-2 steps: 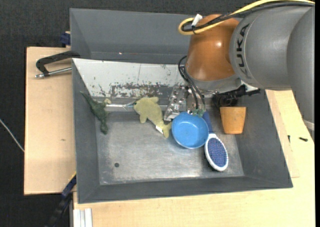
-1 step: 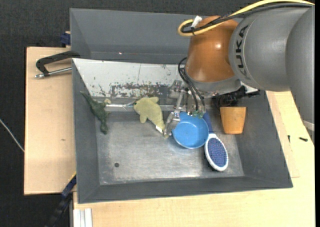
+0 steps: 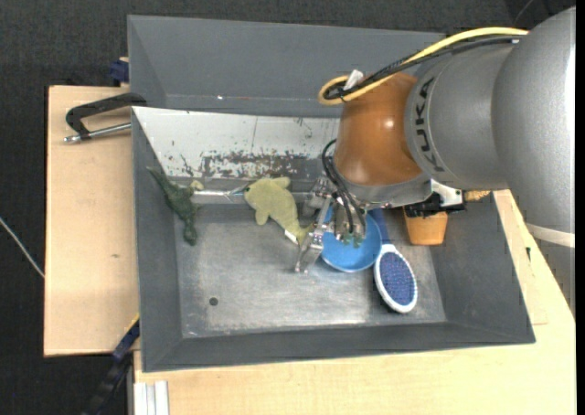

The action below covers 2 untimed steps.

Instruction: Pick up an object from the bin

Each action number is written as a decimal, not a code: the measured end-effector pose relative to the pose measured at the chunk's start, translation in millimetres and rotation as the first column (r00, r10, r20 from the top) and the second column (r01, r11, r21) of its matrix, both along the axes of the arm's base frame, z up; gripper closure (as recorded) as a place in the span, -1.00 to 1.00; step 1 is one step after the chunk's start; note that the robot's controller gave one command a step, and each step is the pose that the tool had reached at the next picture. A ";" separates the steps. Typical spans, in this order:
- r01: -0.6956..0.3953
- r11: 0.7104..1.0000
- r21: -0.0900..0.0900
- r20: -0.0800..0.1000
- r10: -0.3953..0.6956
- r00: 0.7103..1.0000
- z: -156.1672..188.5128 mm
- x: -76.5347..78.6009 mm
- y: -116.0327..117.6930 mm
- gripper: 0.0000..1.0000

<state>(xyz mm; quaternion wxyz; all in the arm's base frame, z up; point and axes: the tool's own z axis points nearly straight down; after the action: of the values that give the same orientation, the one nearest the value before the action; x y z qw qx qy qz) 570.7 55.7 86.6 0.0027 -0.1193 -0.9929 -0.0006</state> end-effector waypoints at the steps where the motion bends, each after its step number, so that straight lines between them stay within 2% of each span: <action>1: 0.000 1.000 0.001 0.007 0.000 1.000 3.3 2.1 0.4 1.00; 2: -0.006 1.000 0.003 0.019 0.006 1.000 86.5 5.2 31.2 1.00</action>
Offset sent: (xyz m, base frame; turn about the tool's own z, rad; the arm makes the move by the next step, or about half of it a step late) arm 0.0000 0.0000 0.0000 0.0000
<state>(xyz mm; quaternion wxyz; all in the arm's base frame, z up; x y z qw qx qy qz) 575.9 86.9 173.0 -0.0065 -0.1163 -0.9932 -0.0032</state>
